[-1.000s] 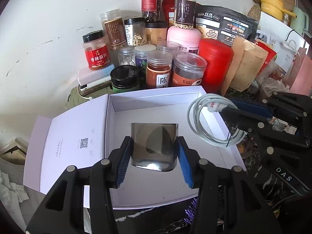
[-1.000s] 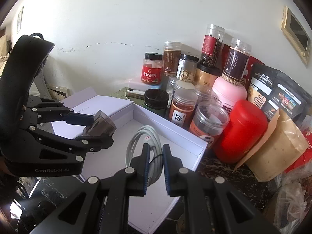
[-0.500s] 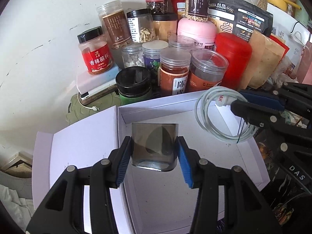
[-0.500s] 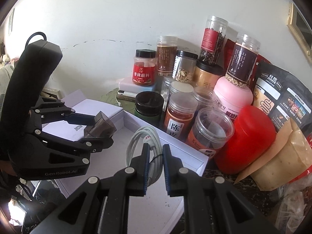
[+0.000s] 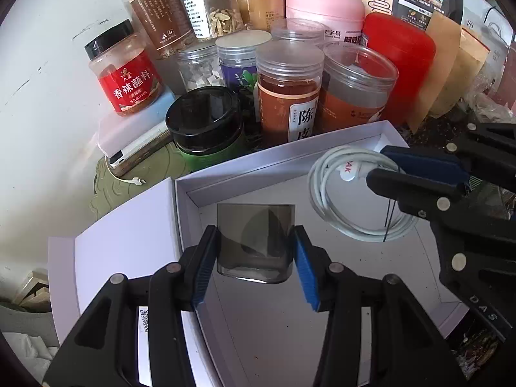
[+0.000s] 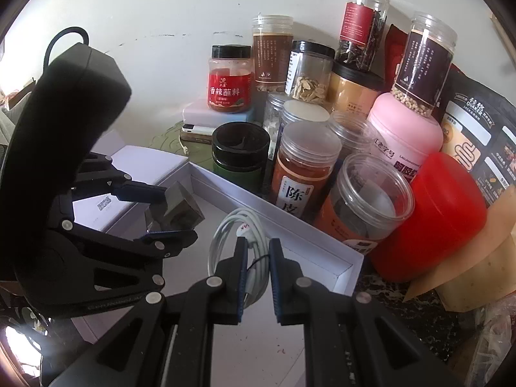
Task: Organize objects
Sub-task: 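Open the right gripper to drop the cable while the left gripper releases the case into the box, then withdraw both grippers from the box back over the table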
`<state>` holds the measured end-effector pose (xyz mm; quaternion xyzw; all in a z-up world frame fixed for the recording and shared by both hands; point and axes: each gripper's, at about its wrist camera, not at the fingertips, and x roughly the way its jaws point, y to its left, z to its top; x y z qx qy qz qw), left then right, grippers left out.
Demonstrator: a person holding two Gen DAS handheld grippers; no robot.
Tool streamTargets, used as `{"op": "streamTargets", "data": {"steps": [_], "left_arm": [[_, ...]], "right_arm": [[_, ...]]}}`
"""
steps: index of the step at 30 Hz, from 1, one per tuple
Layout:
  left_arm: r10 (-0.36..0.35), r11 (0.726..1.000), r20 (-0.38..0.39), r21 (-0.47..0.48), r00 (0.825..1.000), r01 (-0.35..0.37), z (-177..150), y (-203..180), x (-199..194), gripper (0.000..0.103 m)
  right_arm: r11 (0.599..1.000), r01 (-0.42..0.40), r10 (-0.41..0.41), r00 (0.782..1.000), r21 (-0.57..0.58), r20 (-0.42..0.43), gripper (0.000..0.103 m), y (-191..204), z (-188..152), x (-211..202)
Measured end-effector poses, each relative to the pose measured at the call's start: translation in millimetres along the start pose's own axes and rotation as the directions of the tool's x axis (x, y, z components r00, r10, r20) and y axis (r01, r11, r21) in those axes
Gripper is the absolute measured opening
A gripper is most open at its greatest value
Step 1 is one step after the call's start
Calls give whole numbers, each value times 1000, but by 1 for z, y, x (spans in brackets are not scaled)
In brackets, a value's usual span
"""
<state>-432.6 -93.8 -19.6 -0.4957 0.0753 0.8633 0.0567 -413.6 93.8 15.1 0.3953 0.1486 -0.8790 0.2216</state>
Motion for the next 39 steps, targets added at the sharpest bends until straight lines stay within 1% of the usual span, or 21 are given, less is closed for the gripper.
{"op": "streamTargets", "data": {"steps": [4, 9, 12, 17, 21, 23, 24, 25, 27, 32, 34, 39], "left_arm": [[-28, 999, -20, -22, 999, 28, 2, 3, 9, 45], [-36, 999, -33, -39, 999, 34, 3, 7, 18, 45], [-27, 999, -40, -38, 999, 26, 4, 7, 24, 45], [-37, 998, -60, -56, 998, 33, 5, 10, 31, 45], [-27, 996, -73, -89, 997, 21, 5, 14, 34, 45], [-8, 996, -84, -92, 996, 0, 5, 15, 34, 45], [-9, 995, -87, -95, 996, 1, 5, 16, 34, 45], [-7, 995, -89, -99, 996, -2, 6, 16, 34, 45], [-4, 995, -90, -102, 996, -5, 5, 15, 30, 48], [48, 994, -60, -92, 997, -53, 7, 12, 15, 61], [44, 994, -56, -102, 997, -50, 8, 13, 9, 62], [60, 992, -39, -107, 997, -64, 9, 12, -12, 62]], "right_arm": [[1000, 7, -7, 1000, 8, -25, 12, -1, 1, 9], [1000, 20, -19, 999, 17, -37, 12, -2, 4, 16], [999, 25, -24, 998, 22, -53, 12, -2, 5, 23], [999, 35, -32, 997, 36, -70, 12, -3, 5, 31], [997, 71, -68, 995, 41, -67, 13, -5, 5, 30], [996, 74, -70, 995, 46, -78, 16, -6, 5, 31], [996, 71, -67, 994, 51, -83, 23, -7, 5, 31], [996, 68, -63, 994, 57, -87, 33, -8, 5, 30], [995, 69, -63, 994, 66, -86, 42, -10, 4, 27], [994, 78, -73, 995, 75, -69, 42, -14, 5, 15], [994, 81, -76, 995, 77, -62, 42, -16, 6, 10], [993, 88, -85, 995, 79, -46, 42, -19, 8, -4]]}}
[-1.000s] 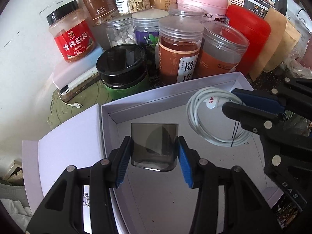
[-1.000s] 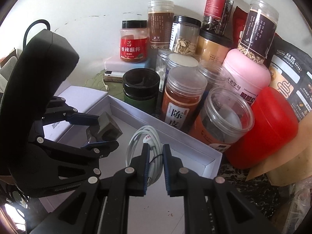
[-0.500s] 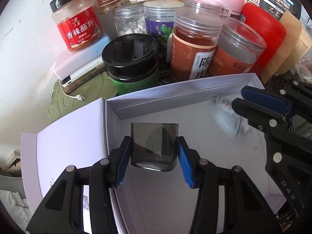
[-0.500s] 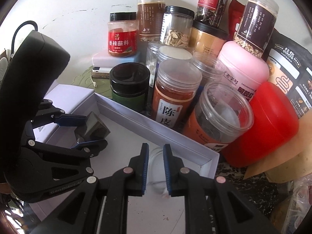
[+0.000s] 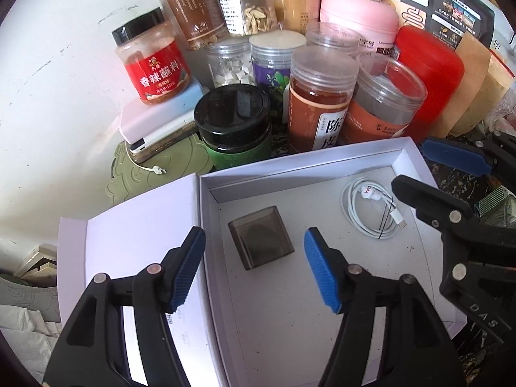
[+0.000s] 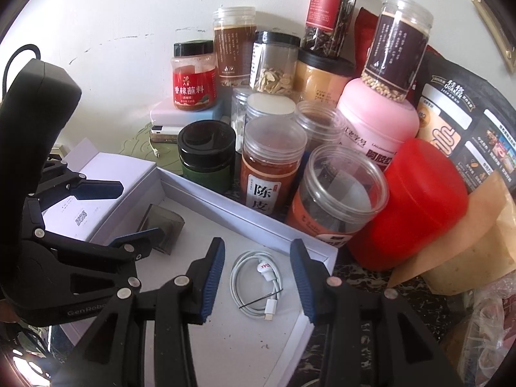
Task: Organize objects
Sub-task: 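Withdraw both grippers from the box back over the table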
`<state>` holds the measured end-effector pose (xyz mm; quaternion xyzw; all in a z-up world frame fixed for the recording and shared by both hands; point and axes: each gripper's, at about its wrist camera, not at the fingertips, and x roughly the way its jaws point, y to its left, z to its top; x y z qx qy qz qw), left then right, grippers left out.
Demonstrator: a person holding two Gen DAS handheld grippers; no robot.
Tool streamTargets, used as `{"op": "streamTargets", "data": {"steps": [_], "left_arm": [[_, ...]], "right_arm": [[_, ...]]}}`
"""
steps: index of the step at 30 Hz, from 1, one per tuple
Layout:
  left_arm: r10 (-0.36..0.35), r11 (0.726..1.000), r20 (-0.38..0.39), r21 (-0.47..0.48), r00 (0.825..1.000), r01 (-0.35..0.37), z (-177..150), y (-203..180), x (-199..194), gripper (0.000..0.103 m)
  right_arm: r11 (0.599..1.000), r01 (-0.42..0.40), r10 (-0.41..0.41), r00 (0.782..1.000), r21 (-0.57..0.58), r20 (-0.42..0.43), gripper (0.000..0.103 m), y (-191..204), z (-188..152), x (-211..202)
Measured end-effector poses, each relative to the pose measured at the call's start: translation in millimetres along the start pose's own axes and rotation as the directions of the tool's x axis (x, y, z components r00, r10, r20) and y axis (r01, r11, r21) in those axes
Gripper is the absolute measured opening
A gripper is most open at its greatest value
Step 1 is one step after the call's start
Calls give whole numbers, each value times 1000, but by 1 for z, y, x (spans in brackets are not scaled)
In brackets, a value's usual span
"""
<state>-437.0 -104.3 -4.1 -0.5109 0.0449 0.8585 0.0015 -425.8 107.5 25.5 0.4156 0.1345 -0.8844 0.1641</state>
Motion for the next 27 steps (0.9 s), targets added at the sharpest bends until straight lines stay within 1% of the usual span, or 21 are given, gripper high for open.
{"op": "streamTargets", "data": {"steps": [4, 15, 20, 25, 27], "left_arm": [[4, 1000, 23, -2, 1000, -4, -1, -1, -18, 62], [7, 1000, 81, -13, 997, -6, -5, -7, -73, 62], [1, 1000, 98, -19, 995, 0, -14, -12, -104, 62], [22, 1000, 128, -14, 991, -21, -27, -21, -138, 62], [16, 1000, 138, -15, 990, -14, -34, -24, -151, 62]], "right_arm": [[1000, 4, -4, 1000, 1, 9, 42, -1, 1, -11], [1000, 18, -18, 998, 6, 62, 42, -2, -2, -62], [1000, 23, -24, 996, 5, 91, 42, 0, -9, -92], [1000, 25, -25, 993, 1, 116, 42, 5, -19, -120], [1000, 26, -25, 992, -3, 125, 42, 8, -25, -131]]}}
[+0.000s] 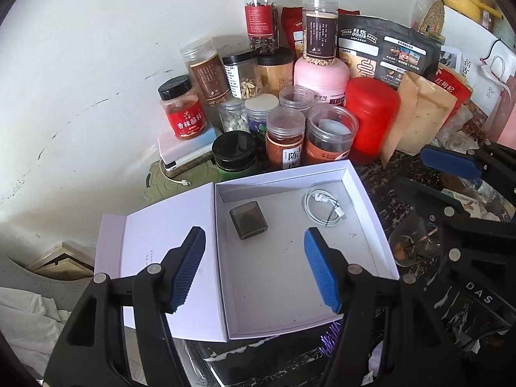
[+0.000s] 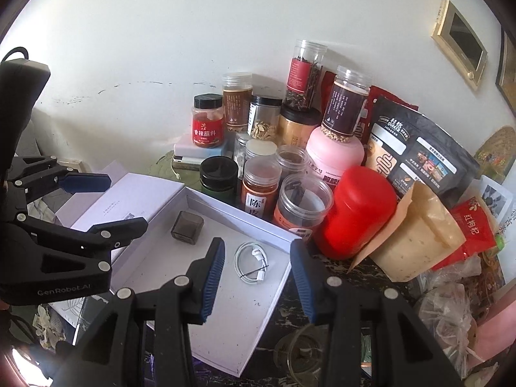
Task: Organize objects
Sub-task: 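Withdraw both grippers from the box back over the table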
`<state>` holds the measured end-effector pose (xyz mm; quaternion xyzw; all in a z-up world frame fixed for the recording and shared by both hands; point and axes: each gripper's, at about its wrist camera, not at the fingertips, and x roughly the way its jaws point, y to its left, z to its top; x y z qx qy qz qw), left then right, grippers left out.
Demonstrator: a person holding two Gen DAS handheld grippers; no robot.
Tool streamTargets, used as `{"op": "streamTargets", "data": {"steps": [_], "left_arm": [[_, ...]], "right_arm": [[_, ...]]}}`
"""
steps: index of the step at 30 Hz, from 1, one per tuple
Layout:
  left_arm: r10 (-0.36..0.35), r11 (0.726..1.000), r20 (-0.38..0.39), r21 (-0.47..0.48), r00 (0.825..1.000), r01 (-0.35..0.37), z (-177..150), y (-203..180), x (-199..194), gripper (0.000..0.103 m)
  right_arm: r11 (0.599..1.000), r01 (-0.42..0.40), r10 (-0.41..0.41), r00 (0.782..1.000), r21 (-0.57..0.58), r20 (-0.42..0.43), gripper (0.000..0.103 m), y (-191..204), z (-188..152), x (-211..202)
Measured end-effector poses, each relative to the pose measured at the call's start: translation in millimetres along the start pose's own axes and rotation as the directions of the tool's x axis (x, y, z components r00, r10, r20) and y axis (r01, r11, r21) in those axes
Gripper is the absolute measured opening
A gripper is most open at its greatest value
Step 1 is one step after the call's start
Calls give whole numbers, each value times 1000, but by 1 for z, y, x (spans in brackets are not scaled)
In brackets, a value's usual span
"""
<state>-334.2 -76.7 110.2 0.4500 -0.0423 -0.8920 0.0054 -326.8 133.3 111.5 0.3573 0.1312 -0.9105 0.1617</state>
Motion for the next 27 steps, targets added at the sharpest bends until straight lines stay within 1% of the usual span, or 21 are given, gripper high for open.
{"op": "streamTargets", "data": {"steps": [11, 17, 20, 22, 25, 27], "left_arm": [[21, 999, 44, 28, 999, -23, -37, -28, -70, 62], [11, 999, 47, 34, 999, -13, -57, -43, -95, 62], [31, 998, 51, 49, 998, -34, -68, -53, -105, 62], [29, 998, 54, 53, 998, -32, -77, -60, -110, 62], [22, 998, 53, 53, 998, -25, -92, -68, -118, 67], [19, 998, 57, 60, 998, -22, -104, -75, -123, 68]], "right_arm": [[1000, 0, 0, 999, -4, 35, 44, 3, -33, -56], [1000, 0, 0, 999, -5, 50, 45, 3, -53, -81], [1000, -2, 2, 998, -7, 55, 50, 4, -64, -90], [1000, -6, 6, 998, -6, 60, 53, 4, -73, -97], [1000, -9, 9, 998, -6, 57, 54, 6, -86, -105], [1000, -15, 15, 998, -9, 53, 55, 7, -96, -110]]}}
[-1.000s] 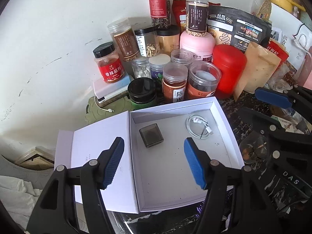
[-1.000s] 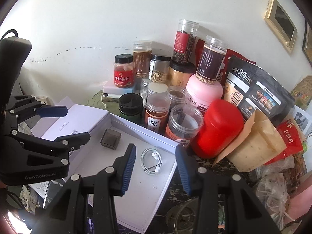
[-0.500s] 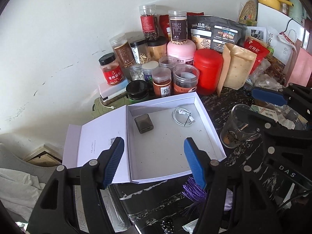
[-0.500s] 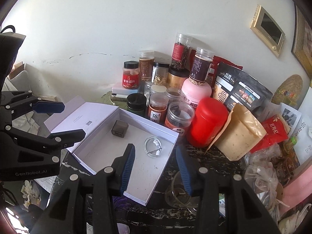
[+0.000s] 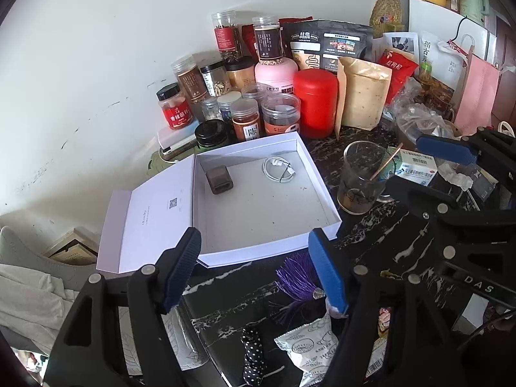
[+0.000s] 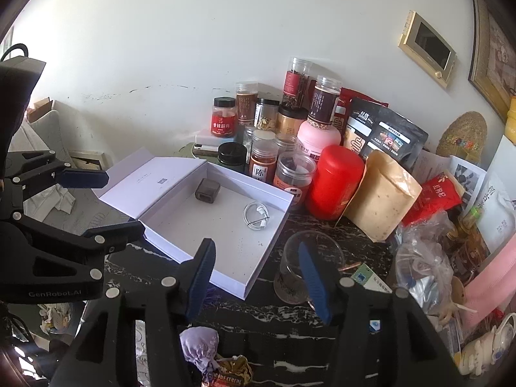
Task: Organize objects
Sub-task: 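Withdraw both grippers from the box back over the table, then grasp the white printed packet with the left gripper while the right gripper grasps the cereal snack bag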
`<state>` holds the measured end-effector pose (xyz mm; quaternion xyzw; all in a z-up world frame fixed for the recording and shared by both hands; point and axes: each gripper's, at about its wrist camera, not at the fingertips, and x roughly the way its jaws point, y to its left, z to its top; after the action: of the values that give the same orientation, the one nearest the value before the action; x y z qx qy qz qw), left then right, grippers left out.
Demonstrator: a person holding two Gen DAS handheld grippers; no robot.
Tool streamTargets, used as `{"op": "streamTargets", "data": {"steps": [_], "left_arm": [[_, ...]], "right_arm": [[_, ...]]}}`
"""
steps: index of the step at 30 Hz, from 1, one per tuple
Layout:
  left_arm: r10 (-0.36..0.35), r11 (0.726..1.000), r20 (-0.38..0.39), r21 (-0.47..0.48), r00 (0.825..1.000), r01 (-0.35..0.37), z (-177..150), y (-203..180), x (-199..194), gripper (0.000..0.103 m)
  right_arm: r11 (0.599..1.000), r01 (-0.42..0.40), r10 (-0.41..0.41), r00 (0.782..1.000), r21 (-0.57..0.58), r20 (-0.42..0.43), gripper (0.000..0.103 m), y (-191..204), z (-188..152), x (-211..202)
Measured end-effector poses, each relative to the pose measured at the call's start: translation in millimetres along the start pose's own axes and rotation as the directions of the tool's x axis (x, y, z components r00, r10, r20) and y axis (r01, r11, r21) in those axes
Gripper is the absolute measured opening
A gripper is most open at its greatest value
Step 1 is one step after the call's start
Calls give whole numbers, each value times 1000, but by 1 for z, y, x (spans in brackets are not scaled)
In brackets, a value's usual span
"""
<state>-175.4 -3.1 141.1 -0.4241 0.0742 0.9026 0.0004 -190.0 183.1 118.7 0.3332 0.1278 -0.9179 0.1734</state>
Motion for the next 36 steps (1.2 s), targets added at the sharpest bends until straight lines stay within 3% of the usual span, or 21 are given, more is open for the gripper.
{"op": "streamTargets", "data": {"steps": [18, 36], "left_arm": [[-5, 1000, -5, 25, 1000, 6, -72, -38, -32, 75], [-66, 998, -69, -4, 995, 66, -144, -59, -15, 76]], "right_arm": [[999, -46, 47, 999, 21, -22, 58, 8, -65, -35], [994, -105, 105, 991, 0, -84, 58, 24, -131, -31]]}}
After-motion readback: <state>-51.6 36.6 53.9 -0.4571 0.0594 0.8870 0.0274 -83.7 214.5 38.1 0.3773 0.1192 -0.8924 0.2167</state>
